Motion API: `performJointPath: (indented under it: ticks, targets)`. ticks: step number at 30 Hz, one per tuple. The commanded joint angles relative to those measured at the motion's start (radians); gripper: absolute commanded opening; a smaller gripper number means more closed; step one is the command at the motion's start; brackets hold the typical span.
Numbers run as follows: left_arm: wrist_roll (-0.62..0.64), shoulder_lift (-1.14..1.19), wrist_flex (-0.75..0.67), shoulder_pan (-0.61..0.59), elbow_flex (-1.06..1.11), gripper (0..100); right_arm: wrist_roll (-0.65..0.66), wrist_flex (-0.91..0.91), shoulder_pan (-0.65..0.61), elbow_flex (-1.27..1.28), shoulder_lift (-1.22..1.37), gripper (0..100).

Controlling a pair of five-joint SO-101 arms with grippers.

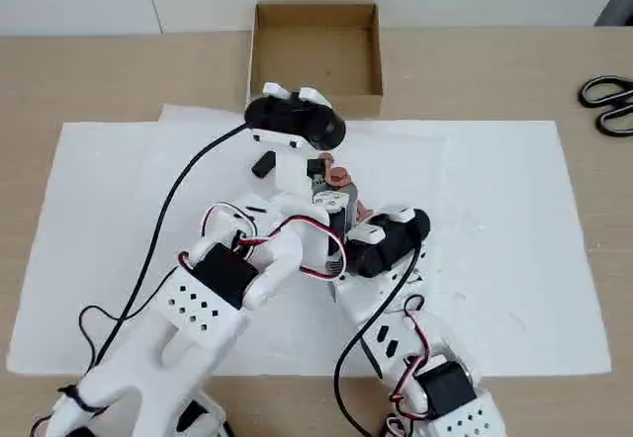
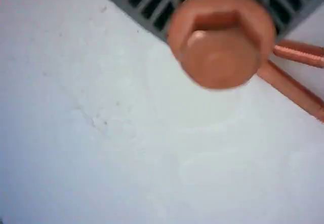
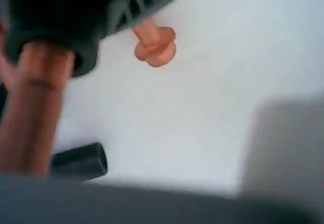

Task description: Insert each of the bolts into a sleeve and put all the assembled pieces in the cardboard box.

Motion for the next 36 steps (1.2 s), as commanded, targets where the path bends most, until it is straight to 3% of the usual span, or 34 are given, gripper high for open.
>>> performJointPath:
  ticks: [1, 13, 20, 30, 33, 36]
  targets:
    - [0.009, -0.011, 0.017, 0.014, -0.005, 0, 0.009, -0.022, 0.001, -0.012, -0.018, 0.4]
    - [0.009, -0.006, 0.069, 0.014, -0.005, 1, 0.009, -0.022, 0.001, -0.014, -0.018, 0.4]
    - [0.009, -0.012, 0.16, 0.014, -0.012, 20, 0.009, -0.022, 0.001, -0.014, -0.018, 0.4]
    - [0.0, -0.014, 0.187, 0.011, -0.016, 21, 0.009, -0.022, 0.001, -0.014, -0.018, 0.4]
    - [-0.064, -0.014, 0.281, -0.025, -0.074, 24, 0.009, -0.022, 0.001, -0.014, -0.018, 0.4]
    - [-0.198, -0.014, 0.385, -0.166, -0.171, 28, 0.011, -0.022, 0.001, -0.014, -0.018, 0.4]
